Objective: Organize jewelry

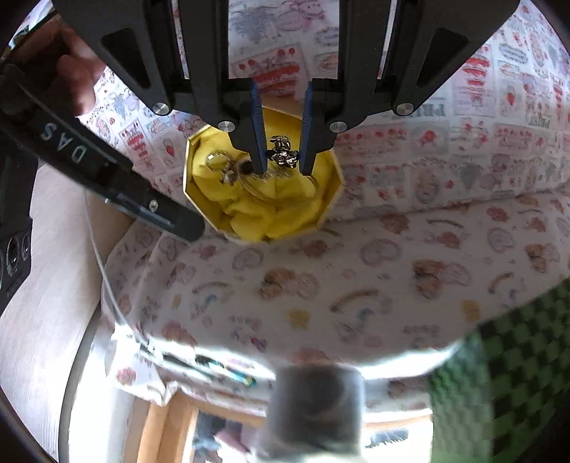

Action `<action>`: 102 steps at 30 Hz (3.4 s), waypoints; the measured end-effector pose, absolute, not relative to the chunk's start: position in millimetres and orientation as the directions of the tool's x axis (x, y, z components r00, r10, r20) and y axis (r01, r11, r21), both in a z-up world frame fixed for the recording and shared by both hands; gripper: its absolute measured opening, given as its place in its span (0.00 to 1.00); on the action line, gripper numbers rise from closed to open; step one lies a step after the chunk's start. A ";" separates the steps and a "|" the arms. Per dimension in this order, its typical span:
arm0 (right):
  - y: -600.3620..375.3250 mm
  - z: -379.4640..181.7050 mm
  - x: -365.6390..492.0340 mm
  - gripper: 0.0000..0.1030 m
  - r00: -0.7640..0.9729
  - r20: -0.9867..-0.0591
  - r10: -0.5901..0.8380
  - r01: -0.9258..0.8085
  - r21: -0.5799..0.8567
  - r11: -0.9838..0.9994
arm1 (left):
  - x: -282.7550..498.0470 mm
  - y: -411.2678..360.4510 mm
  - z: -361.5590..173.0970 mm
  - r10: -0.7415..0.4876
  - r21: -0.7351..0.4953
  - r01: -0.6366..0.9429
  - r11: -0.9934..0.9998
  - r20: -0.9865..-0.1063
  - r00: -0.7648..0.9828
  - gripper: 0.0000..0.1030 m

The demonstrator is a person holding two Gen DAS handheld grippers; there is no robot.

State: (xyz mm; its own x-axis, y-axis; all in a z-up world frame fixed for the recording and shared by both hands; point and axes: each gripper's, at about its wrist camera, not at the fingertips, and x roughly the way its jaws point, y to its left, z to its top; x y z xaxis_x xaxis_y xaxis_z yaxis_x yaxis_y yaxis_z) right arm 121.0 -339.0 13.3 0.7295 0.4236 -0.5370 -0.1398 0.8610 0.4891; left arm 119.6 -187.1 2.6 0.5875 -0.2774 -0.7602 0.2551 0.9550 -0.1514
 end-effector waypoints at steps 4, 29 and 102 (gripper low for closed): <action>-341.2 7.0 124.7 0.12 0.717 -0.548 0.430 -0.128 0.503 0.855 | 124.6 -193.1 -6.1 -0.298 -0.183 0.256 0.949 -0.780 0.551 0.17; -335.6 7.0 128.3 0.15 0.730 -0.560 0.392 -0.130 0.449 0.884 | 90.7 -160.5 42.7 -0.210 -0.020 0.248 0.969 -0.602 0.770 0.31; -266.9 24.7 45.0 1.00 0.948 -0.298 0.115 -0.119 0.003 0.993 | 24.6 -31.1 12.5 0.072 -0.003 -0.076 0.997 -0.282 0.957 1.00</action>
State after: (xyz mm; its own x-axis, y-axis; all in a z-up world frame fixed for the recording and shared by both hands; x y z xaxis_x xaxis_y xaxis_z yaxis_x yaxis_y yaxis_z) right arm 45.0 -266.9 24.7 0.9475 0.1149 -0.2982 -0.1194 0.9928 0.0030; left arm 24.6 -31.1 12.5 0.9568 0.0723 -0.2817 -0.0764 0.9971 -0.0035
